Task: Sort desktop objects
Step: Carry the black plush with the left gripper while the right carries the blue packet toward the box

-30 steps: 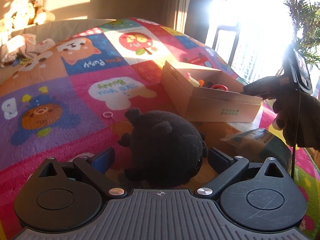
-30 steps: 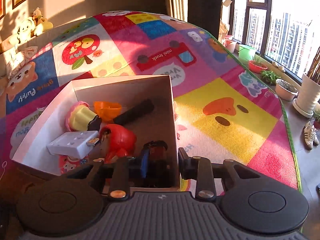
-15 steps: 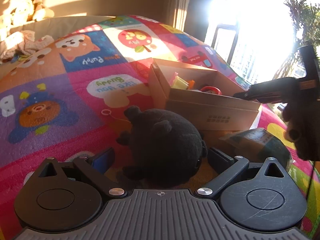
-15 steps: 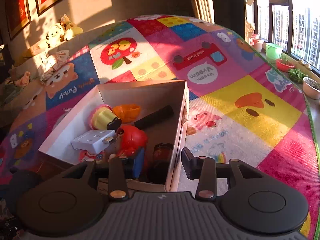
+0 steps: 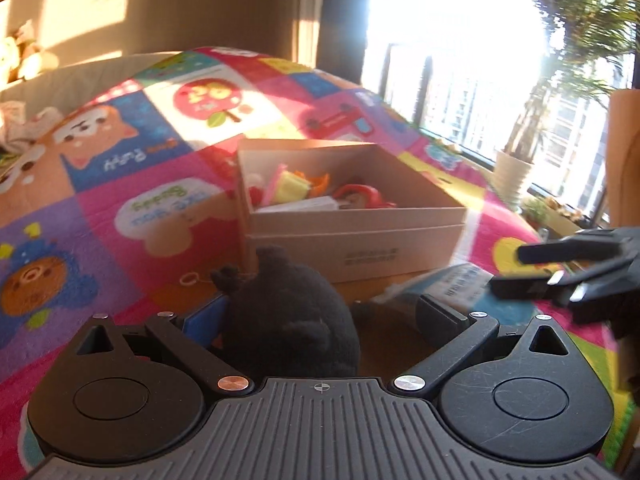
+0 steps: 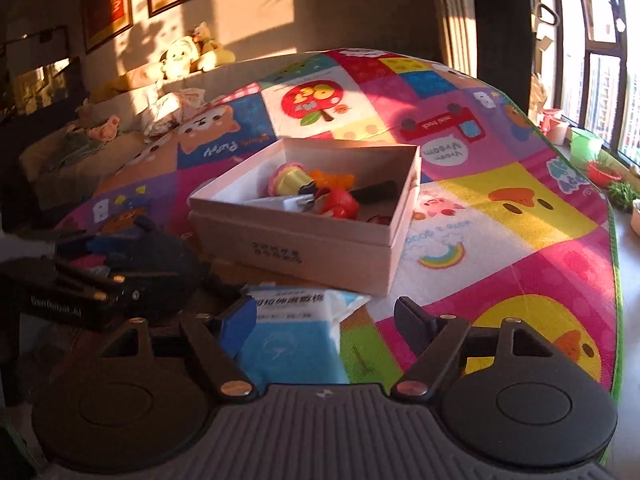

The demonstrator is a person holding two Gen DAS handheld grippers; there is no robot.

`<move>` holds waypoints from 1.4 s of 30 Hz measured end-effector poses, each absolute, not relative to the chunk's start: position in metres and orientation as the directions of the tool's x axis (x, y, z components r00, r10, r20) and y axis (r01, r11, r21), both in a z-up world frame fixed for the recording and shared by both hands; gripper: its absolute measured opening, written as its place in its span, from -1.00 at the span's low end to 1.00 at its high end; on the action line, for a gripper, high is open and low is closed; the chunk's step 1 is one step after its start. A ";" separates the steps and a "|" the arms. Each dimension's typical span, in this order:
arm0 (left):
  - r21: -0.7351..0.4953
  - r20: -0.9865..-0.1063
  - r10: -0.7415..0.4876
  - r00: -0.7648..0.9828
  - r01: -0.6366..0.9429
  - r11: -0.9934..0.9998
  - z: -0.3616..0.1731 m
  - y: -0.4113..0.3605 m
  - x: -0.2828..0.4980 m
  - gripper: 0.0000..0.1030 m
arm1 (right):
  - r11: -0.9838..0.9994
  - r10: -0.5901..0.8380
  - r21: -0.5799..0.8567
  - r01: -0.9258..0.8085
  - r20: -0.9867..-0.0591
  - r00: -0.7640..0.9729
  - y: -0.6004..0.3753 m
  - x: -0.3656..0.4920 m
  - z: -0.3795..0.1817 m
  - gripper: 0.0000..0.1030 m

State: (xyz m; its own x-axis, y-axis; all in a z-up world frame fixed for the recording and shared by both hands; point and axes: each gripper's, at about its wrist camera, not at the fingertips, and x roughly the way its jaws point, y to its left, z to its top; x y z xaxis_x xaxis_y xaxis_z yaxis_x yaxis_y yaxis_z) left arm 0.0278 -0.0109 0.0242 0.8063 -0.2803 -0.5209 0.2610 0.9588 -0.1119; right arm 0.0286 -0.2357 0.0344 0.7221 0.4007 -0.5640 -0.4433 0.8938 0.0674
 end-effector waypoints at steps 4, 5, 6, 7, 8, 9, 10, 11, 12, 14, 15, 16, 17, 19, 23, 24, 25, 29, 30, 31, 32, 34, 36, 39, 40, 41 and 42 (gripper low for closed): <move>-0.064 -0.541 -0.247 0.804 0.253 0.965 0.024 -0.011 0.018 0.98 | 0.882 0.410 0.053 -0.468 -0.575 0.708 -0.222 0.028 0.023 0.52; -0.053 -0.549 -0.236 0.802 0.248 0.967 0.023 -0.011 0.017 0.98 | 0.882 0.412 0.059 -0.468 -0.580 0.703 -0.220 0.030 0.020 0.53; -0.046 -0.559 -0.225 0.798 0.241 0.970 0.022 -0.012 0.018 0.98 | 0.883 0.412 0.066 -0.465 -0.584 0.699 -0.218 0.033 0.018 0.53; -0.041 -0.567 -0.213 0.796 0.231 0.972 0.021 -0.012 0.019 0.98 | 0.884 0.412 0.074 -0.461 -0.589 0.696 -0.217 0.035 0.016 0.53; -0.041 -0.575 -0.203 0.792 0.220 0.975 0.020 -0.012 0.021 0.99 | 0.886 0.411 0.080 -0.457 -0.593 0.692 -0.215 0.038 0.014 0.53; -0.042 -0.583 -0.193 0.789 0.207 0.977 0.020 -0.012 0.024 0.99 | 0.887 0.408 0.080 -0.455 -0.599 0.689 -0.214 0.039 0.013 0.44; -0.041 -0.591 -0.178 0.786 0.191 0.981 0.019 -0.012 0.027 0.99 | 0.888 0.400 0.071 -0.454 -0.608 0.686 -0.211 0.040 0.012 0.36; -0.039 -0.597 -0.162 0.785 0.174 0.984 0.018 -0.013 0.030 0.98 | 0.888 0.391 0.058 -0.457 -0.618 0.682 -0.209 0.040 0.011 0.10; -0.040 -0.601 -0.149 0.785 0.157 0.987 0.017 -0.014 0.033 0.98 | 0.887 0.384 0.045 -0.460 -0.626 0.679 -0.207 0.039 0.011 0.07; -0.043 -0.608 -0.136 0.782 0.139 0.989 0.016 -0.014 0.037 0.98 | 0.887 0.373 0.026 -0.462 -0.630 0.681 -0.207 0.034 0.013 0.05; -0.037 -0.611 -0.131 0.781 0.138 0.990 0.015 -0.015 0.038 0.96 | 0.885 0.373 0.024 -0.466 -0.635 0.677 -0.208 0.031 0.015 0.04; -0.017 -0.614 -0.115 0.781 0.133 0.991 0.014 -0.017 0.038 0.83 | 0.882 0.375 0.024 -0.470 -0.638 0.672 -0.209 0.028 0.016 0.04; 0.024 -0.616 -0.077 0.784 0.117 0.993 0.013 -0.020 0.037 0.55 | 0.880 0.378 0.024 -0.475 -0.641 0.668 -0.211 0.024 0.019 0.04; 0.075 -0.607 -0.038 0.794 0.105 0.992 0.011 -0.020 0.032 0.45 | 0.873 0.383 0.021 -0.487 -0.648 0.658 -0.213 0.016 0.024 0.04; 0.055 -0.602 -0.069 0.795 0.127 0.990 0.015 -0.016 0.013 0.42 | 0.855 0.408 0.021 -0.519 -0.646 0.645 -0.220 0.001 0.041 0.04; 0.046 -0.598 -0.078 0.798 0.131 0.990 0.018 -0.015 0.008 0.41 | 0.851 0.416 0.023 -0.525 -0.641 0.646 -0.222 -0.002 0.047 0.04; 0.028 -0.590 -0.094 0.802 0.137 0.990 0.023 -0.013 0.003 0.41 | 0.848 0.424 0.023 -0.529 -0.629 0.651 -0.224 -0.005 0.055 0.03; -0.037 -0.470 -0.192 0.862 0.198 0.980 0.070 -0.010 -0.010 0.41 | 0.843 0.488 0.067 -0.534 -0.515 0.705 -0.240 -0.012 0.106 0.03; -0.037 -0.426 -0.204 0.882 0.208 0.977 0.086 -0.010 -0.010 0.41 | 0.840 0.509 0.087 -0.536 -0.472 0.720 -0.246 -0.013 0.122 0.03; -0.033 -0.381 -0.215 0.899 0.220 0.975 0.101 -0.010 -0.008 0.41 | 0.839 0.521 0.101 -0.534 -0.429 0.738 -0.252 -0.014 0.137 0.03; -0.031 -0.340 -0.229 0.912 0.232 0.972 0.116 -0.011 -0.005 0.41 | 0.842 0.525 0.107 -0.528 -0.385 0.759 -0.257 -0.016 0.151 0.03; -0.040 -0.286 -0.256 0.923 0.255 0.966 0.140 -0.014 0.005 0.41 | 0.855 0.512 0.101 -0.508 -0.312 0.800 -0.265 -0.018 0.173 0.03; -0.049 -0.256 -0.280 0.925 0.276 0.960 0.154 -0.020 0.021 0.41 | 0.874 0.483 0.088 -0.477 -0.261 0.836 -0.274 -0.018 0.185 0.03; -0.085 -0.264 -0.312 0.913 0.300 0.950 0.159 -0.027 0.054 0.41 | 0.891 0.454 0.088 -0.446 -0.239 0.859 -0.284 -0.012 0.188 0.03; -0.107 -0.279 -0.329 0.902 0.311 0.944 0.157 -0.029 0.066 0.41 | 0.895 0.445 0.086 -0.438 -0.237 0.863 -0.287 -0.010 0.186 0.03; -0.125 -0.294 -0.340 0.893 0.317 0.940 0.154 -0.032 0.079 0.41 | 0.898 0.440 0.086 -0.432 -0.237 0.867 -0.289 -0.007 0.183 0.03; -0.137 -0.309 -0.347 0.885 0.319 0.938 0.151 -0.036 0.092 0.41 | 0.899 0.437 0.092 -0.428 -0.240 0.867 -0.292 -0.003 0.180 0.03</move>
